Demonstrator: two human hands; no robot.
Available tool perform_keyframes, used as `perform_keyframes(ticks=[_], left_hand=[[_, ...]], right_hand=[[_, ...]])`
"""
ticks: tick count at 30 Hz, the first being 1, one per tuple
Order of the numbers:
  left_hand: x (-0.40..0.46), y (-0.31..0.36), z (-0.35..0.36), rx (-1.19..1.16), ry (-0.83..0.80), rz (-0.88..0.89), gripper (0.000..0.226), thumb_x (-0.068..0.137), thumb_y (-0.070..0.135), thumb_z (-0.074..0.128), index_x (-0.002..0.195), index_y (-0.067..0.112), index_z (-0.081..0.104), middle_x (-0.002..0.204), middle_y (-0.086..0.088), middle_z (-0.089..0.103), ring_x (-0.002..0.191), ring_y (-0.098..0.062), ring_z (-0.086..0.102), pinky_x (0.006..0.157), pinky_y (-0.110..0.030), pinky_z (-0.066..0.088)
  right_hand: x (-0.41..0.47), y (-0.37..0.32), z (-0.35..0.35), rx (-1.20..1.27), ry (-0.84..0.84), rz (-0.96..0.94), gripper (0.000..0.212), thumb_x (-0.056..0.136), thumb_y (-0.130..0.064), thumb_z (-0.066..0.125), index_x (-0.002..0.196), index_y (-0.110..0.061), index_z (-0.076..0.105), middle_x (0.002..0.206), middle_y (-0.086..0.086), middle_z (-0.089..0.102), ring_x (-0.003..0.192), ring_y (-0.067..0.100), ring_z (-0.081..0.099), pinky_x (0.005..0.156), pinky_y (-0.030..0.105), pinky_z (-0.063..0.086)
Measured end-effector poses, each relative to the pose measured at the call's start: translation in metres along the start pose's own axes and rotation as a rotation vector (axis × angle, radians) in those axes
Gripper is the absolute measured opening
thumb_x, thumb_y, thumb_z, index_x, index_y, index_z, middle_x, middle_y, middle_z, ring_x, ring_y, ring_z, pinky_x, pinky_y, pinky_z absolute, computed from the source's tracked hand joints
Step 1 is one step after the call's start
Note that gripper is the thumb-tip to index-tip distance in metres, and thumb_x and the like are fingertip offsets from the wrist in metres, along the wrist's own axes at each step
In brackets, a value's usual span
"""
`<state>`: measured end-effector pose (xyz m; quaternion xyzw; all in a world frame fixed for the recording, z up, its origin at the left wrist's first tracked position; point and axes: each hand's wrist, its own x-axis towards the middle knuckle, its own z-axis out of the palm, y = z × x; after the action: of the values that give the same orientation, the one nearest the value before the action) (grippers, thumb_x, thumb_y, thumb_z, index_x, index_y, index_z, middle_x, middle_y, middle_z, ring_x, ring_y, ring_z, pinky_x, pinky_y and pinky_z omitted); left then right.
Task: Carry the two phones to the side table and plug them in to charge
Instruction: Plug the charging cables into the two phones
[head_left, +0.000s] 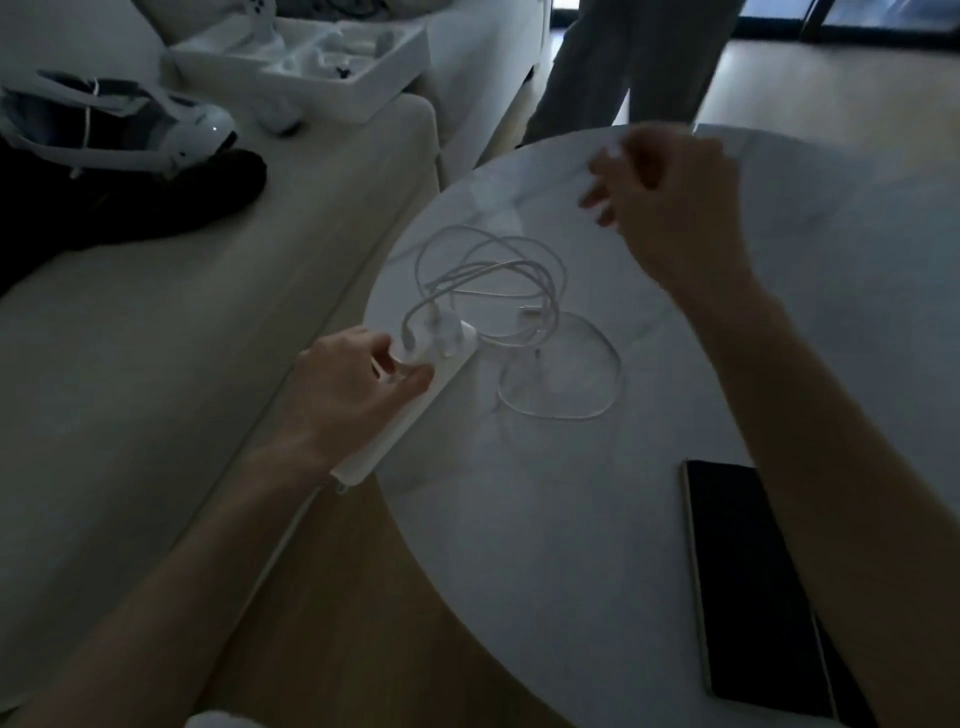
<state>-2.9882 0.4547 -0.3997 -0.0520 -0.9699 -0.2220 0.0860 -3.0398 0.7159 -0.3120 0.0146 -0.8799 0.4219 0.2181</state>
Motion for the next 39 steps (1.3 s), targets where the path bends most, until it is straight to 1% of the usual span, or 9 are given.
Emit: perform_keyframes(ticks=[6,11,14,18,21,23,28,34,39], left_hand=[[-0.014,0.012,-0.002,-0.022,0.029,-0.066,0.050,0.075,0.061,0.068,0.091,0.015,0.059,0.084,0.000,0.062,0.071,-0.018,0.058,0.066,-0.036,0.051],[-0.042,0.028,-0.001,-0.078,0.261,-0.030,0.042,0.077,0.053,0.071,0.079,0.019,0.048,0.064,0.008,0.051,0.055,-0.007,0.050,0.054,-0.029,0.043],[-0.056,0.050,0.010,-0.185,0.240,0.036,0.033,0.080,0.046,0.069,0.074,0.020,0.049,0.060,0.010,0.049,0.054,-0.002,0.050,0.054,-0.015,0.036],[-0.060,0.081,0.028,-0.332,0.096,0.152,0.022,0.084,0.035,0.072,0.075,0.020,0.057,0.064,0.012,0.057,0.057,-0.002,0.055,0.055,-0.011,0.041],[-0.054,0.101,0.039,-0.459,0.013,0.153,0.015,0.087,0.037,0.066,0.084,0.023,0.069,0.071,0.017,0.065,0.065,0.000,0.062,0.059,-0.009,0.044],[-0.044,0.116,0.045,-0.621,-0.095,0.039,0.021,0.086,0.042,0.063,0.091,0.026,0.074,0.077,0.016,0.072,0.068,0.002,0.064,0.063,-0.011,0.047],[-0.026,0.147,0.060,-0.698,-0.293,-0.064,0.032,0.088,0.047,0.063,0.101,0.021,0.076,0.086,0.006,0.078,0.071,-0.001,0.069,0.065,-0.018,0.050],[-0.036,0.157,0.065,-0.895,-0.393,-0.264,0.019,0.082,0.017,0.076,0.098,0.008,0.075,0.078,-0.004,0.076,0.056,-0.004,0.064,0.053,-0.016,0.048],[-0.049,0.157,0.056,-1.045,-0.471,-0.288,0.020,0.081,0.011,0.076,0.099,0.005,0.072,0.081,-0.010,0.077,0.067,-0.011,0.067,0.065,-0.021,0.055]], right_hand=[[-0.025,0.064,0.032,-0.648,-0.662,0.252,0.042,0.083,-0.037,0.071,0.114,-0.010,0.066,0.120,0.019,0.066,0.110,0.036,0.062,0.087,0.034,0.049],[-0.029,0.076,0.052,-0.713,-0.558,0.283,0.027,0.084,-0.020,0.067,0.106,-0.005,0.069,0.119,0.022,0.066,0.110,0.040,0.063,0.082,0.033,0.048],[-0.030,0.076,0.051,-0.702,-0.580,0.292,0.025,0.086,-0.017,0.062,0.107,-0.005,0.068,0.120,0.023,0.066,0.112,0.040,0.061,0.077,0.032,0.042],[-0.029,0.074,0.019,-0.469,-0.409,0.345,0.029,0.090,-0.015,0.058,0.116,-0.003,0.058,0.112,0.025,0.068,0.103,0.039,0.064,0.083,0.039,0.052],[-0.051,0.064,-0.019,0.043,-0.305,0.527,0.030,0.093,-0.002,0.052,0.122,0.000,0.050,0.076,0.019,0.067,0.047,0.024,0.064,0.040,0.029,0.051],[-0.079,0.053,-0.036,0.322,-0.282,0.648,0.022,0.095,0.003,0.048,0.115,0.002,0.054,0.066,0.014,0.058,0.032,0.015,0.059,0.033,0.023,0.049],[-0.155,0.040,-0.039,0.451,-0.374,0.777,0.011,0.093,0.000,0.052,0.102,-0.006,0.054,0.070,0.016,0.068,0.045,0.024,0.068,0.042,0.027,0.054],[-0.196,0.042,-0.029,0.454,-0.416,0.691,0.012,0.089,-0.006,0.059,0.096,-0.015,0.057,0.076,0.009,0.075,0.061,0.021,0.073,0.050,0.027,0.054],[-0.205,0.031,-0.030,0.656,-0.173,0.682,0.024,0.099,-0.028,0.051,0.095,-0.012,0.069,0.066,0.000,0.072,0.061,0.008,0.066,0.044,0.020,0.046]])
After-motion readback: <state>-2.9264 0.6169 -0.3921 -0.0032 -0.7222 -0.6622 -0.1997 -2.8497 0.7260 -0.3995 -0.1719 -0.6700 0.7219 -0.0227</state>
